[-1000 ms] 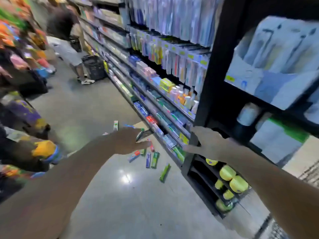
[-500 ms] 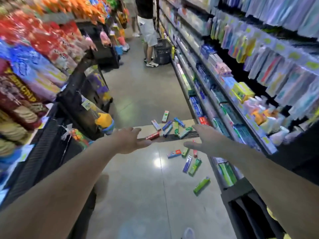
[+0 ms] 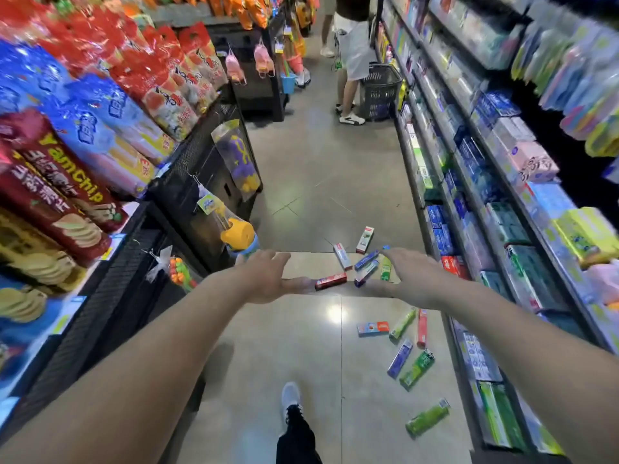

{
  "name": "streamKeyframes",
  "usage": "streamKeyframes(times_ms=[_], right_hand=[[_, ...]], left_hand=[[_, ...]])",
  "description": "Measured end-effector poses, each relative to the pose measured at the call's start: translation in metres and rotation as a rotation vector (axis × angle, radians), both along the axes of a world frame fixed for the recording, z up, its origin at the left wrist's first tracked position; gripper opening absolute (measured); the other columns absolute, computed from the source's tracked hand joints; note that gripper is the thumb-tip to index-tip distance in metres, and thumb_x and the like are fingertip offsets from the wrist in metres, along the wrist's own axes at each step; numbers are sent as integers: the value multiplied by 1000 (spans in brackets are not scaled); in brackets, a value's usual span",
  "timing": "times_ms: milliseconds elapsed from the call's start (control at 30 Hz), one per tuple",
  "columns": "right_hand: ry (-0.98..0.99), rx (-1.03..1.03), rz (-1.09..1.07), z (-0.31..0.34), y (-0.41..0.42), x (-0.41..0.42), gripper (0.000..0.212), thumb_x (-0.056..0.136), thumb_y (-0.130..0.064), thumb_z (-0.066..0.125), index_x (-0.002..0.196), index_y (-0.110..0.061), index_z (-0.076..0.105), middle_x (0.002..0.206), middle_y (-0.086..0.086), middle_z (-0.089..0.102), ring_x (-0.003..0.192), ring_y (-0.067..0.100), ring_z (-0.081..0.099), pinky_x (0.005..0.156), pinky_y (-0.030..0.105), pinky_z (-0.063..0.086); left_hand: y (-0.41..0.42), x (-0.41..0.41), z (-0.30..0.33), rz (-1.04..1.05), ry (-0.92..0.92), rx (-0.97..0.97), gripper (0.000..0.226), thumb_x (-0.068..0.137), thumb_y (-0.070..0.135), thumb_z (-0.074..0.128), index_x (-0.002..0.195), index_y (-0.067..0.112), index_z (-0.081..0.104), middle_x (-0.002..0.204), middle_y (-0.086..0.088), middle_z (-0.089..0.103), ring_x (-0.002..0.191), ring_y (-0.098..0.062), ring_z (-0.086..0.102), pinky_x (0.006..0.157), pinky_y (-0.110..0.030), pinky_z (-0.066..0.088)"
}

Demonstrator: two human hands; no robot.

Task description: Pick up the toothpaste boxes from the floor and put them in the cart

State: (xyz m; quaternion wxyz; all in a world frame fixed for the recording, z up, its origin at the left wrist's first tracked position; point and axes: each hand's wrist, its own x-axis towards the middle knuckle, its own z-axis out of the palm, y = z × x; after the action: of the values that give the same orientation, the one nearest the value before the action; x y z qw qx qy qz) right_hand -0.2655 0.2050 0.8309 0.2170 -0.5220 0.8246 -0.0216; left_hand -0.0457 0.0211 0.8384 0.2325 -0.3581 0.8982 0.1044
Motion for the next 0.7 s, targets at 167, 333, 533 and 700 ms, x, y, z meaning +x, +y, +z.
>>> streamKeyframes(times_ms=[167,333,533,700], right_hand=[[21,9,-31,-26,-97,-32,91,74,-85,43,141,-23,40,141,-2,50,125,21,47,94,37,37],[18,62,-84,-25,-190,-59,87,81,-76,48,145,-18,36,147,0,44,131,22,42,103,39,36],[-6,76,-141,-41,-273,-98,86,82,-76,49,143,-17,38,145,2,44,130,23,40,102,40,35],[-32,84,-162,-66,-324,-149,87,78,-80,49,140,-19,40,141,1,48,126,23,43,94,40,38]], left_hand=[[-97,-38,-25,-37,20,1,90,84,80,33,153,24,24,157,-4,30,145,-26,23,115,-55,21],[-197,-83,-24,-119,-15,61,92,85,80,32,156,22,19,160,-6,24,148,-27,18,116,-53,20],[-296,-145,-37,-179,-45,69,95,82,82,33,156,24,15,161,-6,22,148,-28,17,117,-55,12],[-356,-206,-53,-255,-75,71,97,82,83,30,156,21,16,160,-7,23,148,-28,16,116,-57,12]])
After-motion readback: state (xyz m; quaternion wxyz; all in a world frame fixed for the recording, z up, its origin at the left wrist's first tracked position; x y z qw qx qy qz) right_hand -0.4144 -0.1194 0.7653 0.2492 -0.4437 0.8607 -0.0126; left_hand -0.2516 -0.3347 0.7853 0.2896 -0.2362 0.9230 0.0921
